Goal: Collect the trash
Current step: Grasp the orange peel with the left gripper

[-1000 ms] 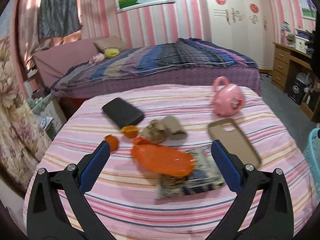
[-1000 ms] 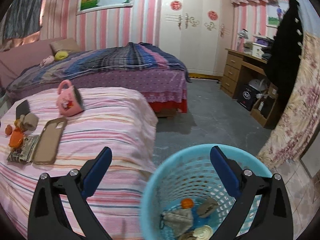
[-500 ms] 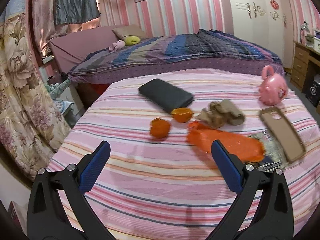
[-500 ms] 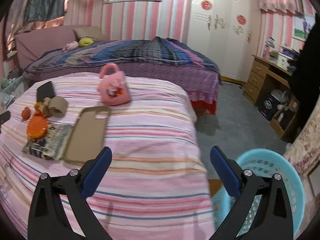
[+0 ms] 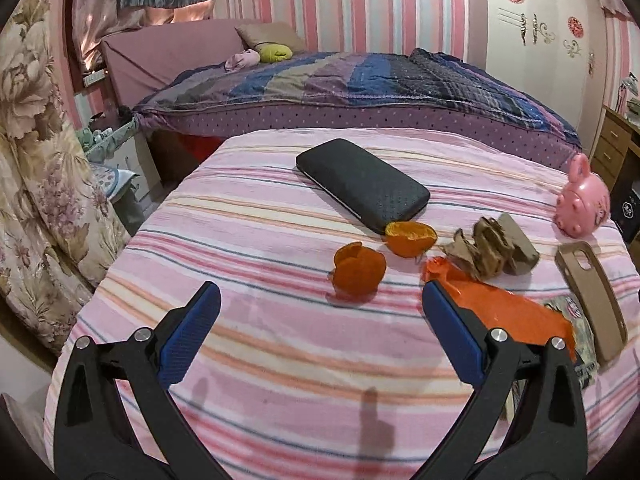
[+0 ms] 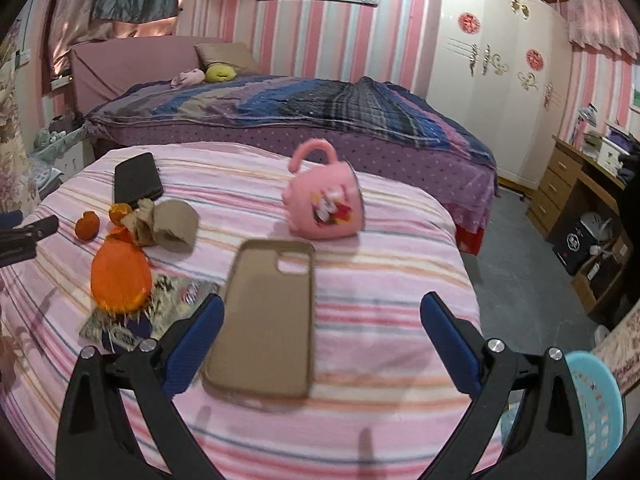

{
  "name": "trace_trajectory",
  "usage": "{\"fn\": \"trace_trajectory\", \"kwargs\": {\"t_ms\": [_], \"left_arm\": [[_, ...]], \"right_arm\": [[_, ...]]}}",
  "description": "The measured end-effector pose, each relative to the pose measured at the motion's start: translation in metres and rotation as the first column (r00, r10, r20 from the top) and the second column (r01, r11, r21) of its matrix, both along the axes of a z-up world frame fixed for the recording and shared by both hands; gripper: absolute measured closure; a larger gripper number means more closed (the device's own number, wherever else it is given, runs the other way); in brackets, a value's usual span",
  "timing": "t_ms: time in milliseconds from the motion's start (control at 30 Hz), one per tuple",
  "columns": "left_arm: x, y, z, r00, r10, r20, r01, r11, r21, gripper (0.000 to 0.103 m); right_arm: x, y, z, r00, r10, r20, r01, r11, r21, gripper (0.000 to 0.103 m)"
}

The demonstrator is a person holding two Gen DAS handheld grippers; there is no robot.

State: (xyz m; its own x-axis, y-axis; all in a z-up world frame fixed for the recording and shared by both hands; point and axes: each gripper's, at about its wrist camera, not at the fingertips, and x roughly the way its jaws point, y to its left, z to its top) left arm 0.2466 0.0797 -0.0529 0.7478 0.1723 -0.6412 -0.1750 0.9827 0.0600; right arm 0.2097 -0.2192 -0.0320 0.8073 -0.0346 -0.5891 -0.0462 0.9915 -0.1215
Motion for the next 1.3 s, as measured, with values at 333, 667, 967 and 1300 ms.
{"fn": "trace_trajectory", "kwargs": {"t_ms": [333, 667, 967, 1300], "left_arm": [[0.045, -0.002, -0.027, 0.996, -0.008, -0.083, 0.003, 0.998, -0.061, 0.014], [0.052, -0.006, -0.039, 0.988, -0.076, -0.134, 0.065, 0.994, -0.082, 0.072], [0.041, 0.007, -0.024, 0.994, -0.033, -0.106, 0.032, 0.999, -0.012, 0.078], [0.032, 0.039, -0.015, 0.994, 0.023, -0.106, -0.025, 1.000, -0.015, 0.078]], "right_arm": [[0.038, 0.004, -0.010, 0.999, 0.015, -0.031, -0.014, 0.999, 0.038, 0.007], [0.058, 0.013, -0.023, 0.997, 0.043, -0.069, -0.039, 0.997, 0.063, 0.007], [0.075, 0.051, -0.020, 0.988, 0.135, -0.079, -0.129, 0.989, 0.076, 0.007], [0.095, 0.101, -0.039, 0.956, 0.211, -0.203, -0.215, 0.977, 0.004, 0.019]]}}
